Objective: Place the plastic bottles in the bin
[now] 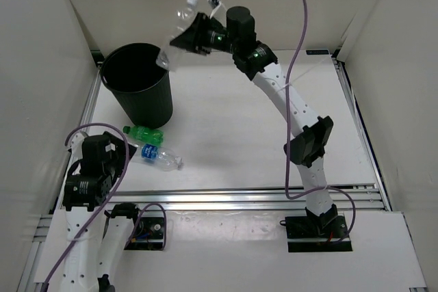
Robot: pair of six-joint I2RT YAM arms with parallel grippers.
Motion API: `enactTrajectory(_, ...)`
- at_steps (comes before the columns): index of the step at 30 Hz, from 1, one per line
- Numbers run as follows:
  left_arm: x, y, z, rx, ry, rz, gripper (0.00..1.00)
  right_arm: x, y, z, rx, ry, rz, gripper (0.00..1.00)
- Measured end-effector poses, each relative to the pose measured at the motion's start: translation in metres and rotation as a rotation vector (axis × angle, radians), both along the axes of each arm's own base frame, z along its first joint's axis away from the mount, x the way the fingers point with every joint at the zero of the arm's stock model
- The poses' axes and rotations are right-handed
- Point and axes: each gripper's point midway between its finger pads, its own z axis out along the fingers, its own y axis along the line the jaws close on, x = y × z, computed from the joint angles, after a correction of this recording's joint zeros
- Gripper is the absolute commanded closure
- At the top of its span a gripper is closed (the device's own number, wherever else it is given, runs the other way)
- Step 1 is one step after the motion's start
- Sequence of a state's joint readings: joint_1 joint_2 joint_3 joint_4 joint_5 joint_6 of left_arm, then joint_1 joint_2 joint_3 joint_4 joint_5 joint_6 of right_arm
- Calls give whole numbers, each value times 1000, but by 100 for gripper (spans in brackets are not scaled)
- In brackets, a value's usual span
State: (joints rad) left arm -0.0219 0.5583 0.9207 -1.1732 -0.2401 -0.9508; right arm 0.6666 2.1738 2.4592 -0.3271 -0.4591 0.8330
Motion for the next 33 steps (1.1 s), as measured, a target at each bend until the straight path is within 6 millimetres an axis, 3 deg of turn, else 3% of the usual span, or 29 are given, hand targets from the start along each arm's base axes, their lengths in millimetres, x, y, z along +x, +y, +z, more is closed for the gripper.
enactTrajectory(2,3,0,-5,9,36,-9,0,-5,5,45,108,-106,-15,89)
enactTrajectory(5,6,1,-6,31,78,-32,0,-3,23,65,198,-167,-21,87)
enactTrajectory(7,8,1,1,52,85,-53,0,9,39,48,208,-177,-37,86)
enactTrajectory(11,12,3,20,91,70,-91,0,34,64,-19,115,-144,-90,84)
enactTrajectory(14,13,3,27,103,69,-111,0,43,72,-49,57,-144,-120,84)
enactTrajectory(17,15,0,29,96,83,-128,0,41,77,-49,44,-190,-127,79)
enactTrajectory(21,18,-4,28,76,96,-140,0,33,83,-41,34,-268,-128,56)
enactTrajectory(26,19,-8,28,49,93,-141,0,15,97,-46,7,-302,-92,53)
enactTrajectory(27,19,-9,28,46,90,-140,0,12,99,-47,0,-305,-85,43)
enactTrajectory(28,18,-9,29,41,85,-138,0,10,100,-49,-6,-304,-80,8)
enactTrajectory(29,18,-10,30,38,79,-136,0,8,101,-51,-16,-304,-76,0)
enactTrajectory(33,14,-10,35,27,45,-127,0,8,94,-52,-66,-327,-89,0)
